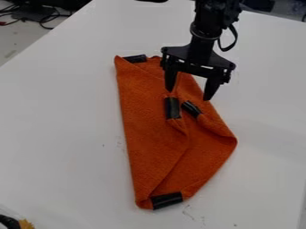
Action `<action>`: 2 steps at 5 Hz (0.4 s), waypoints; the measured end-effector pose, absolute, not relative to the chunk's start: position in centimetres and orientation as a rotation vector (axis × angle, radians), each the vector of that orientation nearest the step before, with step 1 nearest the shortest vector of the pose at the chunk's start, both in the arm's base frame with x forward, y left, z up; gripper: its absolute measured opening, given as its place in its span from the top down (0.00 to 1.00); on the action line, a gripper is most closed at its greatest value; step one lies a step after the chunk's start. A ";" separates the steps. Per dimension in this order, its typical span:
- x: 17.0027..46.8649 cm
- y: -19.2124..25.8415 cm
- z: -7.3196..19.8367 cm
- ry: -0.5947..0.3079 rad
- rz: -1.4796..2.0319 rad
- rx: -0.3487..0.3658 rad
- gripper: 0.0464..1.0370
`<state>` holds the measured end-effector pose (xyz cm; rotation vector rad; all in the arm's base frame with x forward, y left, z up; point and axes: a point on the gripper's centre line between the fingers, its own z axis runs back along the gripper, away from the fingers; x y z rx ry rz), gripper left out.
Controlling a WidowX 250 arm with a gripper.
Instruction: Unfold the cloth from the right to bottom left
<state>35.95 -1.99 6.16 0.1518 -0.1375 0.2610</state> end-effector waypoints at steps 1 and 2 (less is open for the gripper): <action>35.6 -2.0 4.9 -0.102 0.260 0.161 0.04; 35.3 -1.5 3.3 -0.096 0.265 0.176 0.04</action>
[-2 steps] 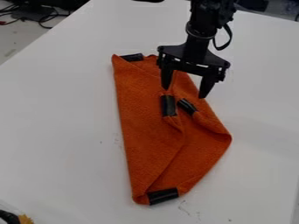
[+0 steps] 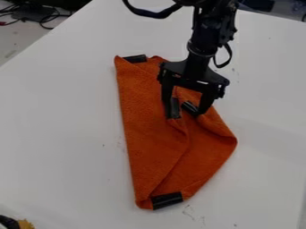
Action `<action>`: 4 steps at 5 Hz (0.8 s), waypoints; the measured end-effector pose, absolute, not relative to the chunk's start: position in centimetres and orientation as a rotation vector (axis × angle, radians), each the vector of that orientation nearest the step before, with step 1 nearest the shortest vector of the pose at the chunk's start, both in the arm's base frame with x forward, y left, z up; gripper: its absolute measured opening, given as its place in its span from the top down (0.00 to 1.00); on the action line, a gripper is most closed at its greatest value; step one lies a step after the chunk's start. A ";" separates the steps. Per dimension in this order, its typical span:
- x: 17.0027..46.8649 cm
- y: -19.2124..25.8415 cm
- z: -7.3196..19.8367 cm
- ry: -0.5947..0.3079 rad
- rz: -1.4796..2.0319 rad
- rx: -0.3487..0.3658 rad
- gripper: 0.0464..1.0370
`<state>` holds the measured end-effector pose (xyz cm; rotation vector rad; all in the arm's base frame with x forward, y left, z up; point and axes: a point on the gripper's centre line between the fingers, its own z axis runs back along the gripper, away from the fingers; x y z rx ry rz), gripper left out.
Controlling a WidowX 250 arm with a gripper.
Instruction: Unfold the cloth from the right to bottom left
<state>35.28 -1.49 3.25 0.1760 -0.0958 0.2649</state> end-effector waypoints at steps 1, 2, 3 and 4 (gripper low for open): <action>35.4 -0.4 2.1 -0.084 0.275 0.158 0.04; 35.6 -0.2 1.7 -0.067 0.260 0.143 0.04; 35.7 0.1 1.6 -0.053 0.257 0.129 0.04; 35.8 0.5 1.7 -0.054 0.267 0.130 0.04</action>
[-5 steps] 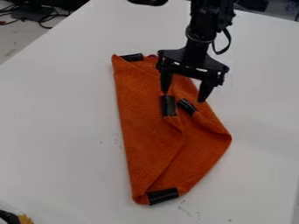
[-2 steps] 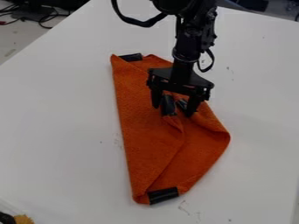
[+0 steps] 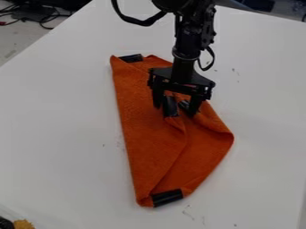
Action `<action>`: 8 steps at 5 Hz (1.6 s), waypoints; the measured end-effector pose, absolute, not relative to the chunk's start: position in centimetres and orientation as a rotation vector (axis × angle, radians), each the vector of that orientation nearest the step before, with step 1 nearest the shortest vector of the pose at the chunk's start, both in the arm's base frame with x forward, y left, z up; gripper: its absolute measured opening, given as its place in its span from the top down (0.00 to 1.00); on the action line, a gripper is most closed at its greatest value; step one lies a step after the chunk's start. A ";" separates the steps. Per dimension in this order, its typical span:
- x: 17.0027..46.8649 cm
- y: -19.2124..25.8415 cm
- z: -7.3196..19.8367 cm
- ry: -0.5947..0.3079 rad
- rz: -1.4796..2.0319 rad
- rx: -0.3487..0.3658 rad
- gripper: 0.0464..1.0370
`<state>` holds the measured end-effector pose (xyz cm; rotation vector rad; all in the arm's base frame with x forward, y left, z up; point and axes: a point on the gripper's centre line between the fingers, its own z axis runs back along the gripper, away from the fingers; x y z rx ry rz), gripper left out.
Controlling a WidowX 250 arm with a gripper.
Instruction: Unfold the cloth from the right to bottom left
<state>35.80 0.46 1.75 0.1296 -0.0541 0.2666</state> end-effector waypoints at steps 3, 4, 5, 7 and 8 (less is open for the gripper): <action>36.5 1.6 3.0 -0.047 0.286 0.135 0.04; 35.4 2.7 1.3 -0.047 0.310 0.100 0.04; 35.1 3.1 1.0 -0.056 0.314 0.079 0.07; 35.4 3.1 0.8 -0.056 0.307 0.071 0.61; 35.9 2.7 0.9 -0.059 0.309 0.072 0.80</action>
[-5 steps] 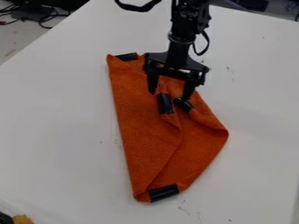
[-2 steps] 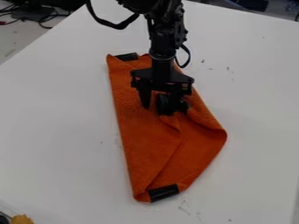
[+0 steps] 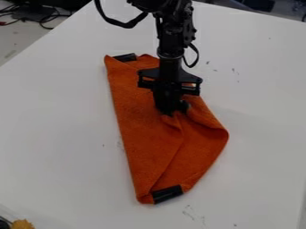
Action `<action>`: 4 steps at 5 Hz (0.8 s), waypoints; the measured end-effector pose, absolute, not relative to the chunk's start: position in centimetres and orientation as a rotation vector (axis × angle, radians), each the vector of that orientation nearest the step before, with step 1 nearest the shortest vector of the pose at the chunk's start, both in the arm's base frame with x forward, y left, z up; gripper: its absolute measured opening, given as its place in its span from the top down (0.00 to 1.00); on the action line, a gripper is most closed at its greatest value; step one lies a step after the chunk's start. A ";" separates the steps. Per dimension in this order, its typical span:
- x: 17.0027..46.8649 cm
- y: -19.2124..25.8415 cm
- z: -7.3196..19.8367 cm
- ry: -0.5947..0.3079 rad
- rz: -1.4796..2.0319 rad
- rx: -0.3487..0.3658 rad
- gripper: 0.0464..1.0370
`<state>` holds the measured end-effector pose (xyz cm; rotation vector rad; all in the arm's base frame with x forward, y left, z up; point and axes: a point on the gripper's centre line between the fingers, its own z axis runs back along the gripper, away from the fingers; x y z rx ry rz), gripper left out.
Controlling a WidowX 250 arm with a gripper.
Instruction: Unfold the cloth from the right to bottom left
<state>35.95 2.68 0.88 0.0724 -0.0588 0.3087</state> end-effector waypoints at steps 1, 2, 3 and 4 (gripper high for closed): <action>36.2 2.4 0.9 -0.052 0.312 0.079 0.81; 36.4 1.9 1.2 -0.055 0.308 0.101 0.84; 36.4 1.6 1.6 -0.064 0.310 0.116 0.94; 36.6 1.6 4.1 -0.141 0.322 0.117 0.96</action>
